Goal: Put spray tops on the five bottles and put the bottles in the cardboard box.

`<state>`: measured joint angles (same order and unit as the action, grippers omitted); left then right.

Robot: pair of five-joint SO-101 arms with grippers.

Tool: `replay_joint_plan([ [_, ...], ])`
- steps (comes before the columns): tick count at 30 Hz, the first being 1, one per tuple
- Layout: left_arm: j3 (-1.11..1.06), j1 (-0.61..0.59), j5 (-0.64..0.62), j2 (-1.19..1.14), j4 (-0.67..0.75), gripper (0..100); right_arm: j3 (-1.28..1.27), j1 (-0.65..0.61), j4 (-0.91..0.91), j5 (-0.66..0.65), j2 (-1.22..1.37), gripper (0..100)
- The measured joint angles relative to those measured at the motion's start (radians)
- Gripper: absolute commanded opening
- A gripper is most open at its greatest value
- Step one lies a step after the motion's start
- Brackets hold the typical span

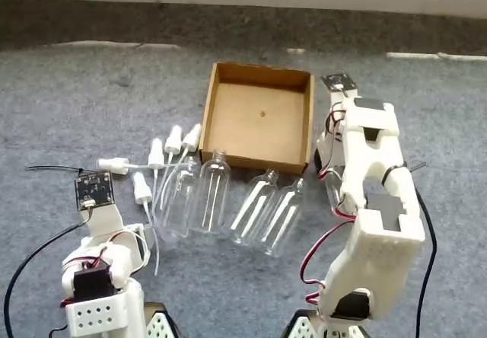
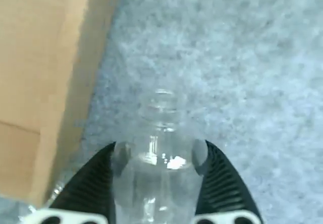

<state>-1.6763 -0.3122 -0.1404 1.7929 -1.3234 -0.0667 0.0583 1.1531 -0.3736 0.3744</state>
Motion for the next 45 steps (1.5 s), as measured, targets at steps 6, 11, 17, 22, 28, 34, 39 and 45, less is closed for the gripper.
replay_joint_plan([
  [6,0.0,-0.17,0.348,0.005,0.091,21,0.061,0.083,0.16,0.0,0.002,0.5],
  [11,0.018,-0.212,0.624,0.009,0.118,22,0.172,0.236,0.222,0.0,0.002,0.5],
  [17,0.203,-0.212,0.703,0.008,0.055,22,0.199,0.318,0.23,-0.115,0.002,0.5],
  [22,0.425,-0.186,0.706,-0.198,0.008,22,0.112,0.319,0.172,-0.239,0.002,0.5],
  [28,0.726,-0.061,0.629,-0.675,-0.034,22,0.029,0.321,0.075,-0.305,0.002,0.8],
  [34,0.89,0.071,0.47,-1.059,-0.034,22,0.028,0.322,0.074,-0.307,0.002,9.4],
  [39,0.893,0.117,0.399,-1.122,0.006,22,0.028,0.322,0.074,-0.307,0.002,18.6],
  [45,0.882,0.123,0.367,-1.128,0.046,22,0.028,0.322,0.074,-0.264,0.002,26.5],
])
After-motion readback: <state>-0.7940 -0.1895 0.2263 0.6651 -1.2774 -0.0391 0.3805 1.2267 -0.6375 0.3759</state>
